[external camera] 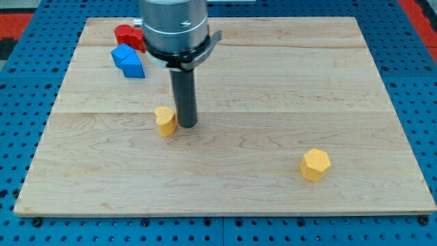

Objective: Put the yellow heart at the center left side of the board

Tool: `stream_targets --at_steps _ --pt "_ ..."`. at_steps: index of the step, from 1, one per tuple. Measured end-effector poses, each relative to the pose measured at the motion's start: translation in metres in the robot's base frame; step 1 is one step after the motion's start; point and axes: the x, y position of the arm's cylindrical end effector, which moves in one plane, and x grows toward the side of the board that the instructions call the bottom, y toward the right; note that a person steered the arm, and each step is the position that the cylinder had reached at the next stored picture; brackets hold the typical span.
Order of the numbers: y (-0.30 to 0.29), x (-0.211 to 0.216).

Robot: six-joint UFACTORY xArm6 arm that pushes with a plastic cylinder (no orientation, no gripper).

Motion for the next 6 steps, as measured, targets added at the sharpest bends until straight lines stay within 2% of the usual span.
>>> stream_targets --at_steps 1,2,3,5,6 --pt "-0.074 -0.012" --pt "-0.069 0.001" --pt "-0.088 0.022" --pt "-0.16 -0.045" --pt "-0.162 -0.028"
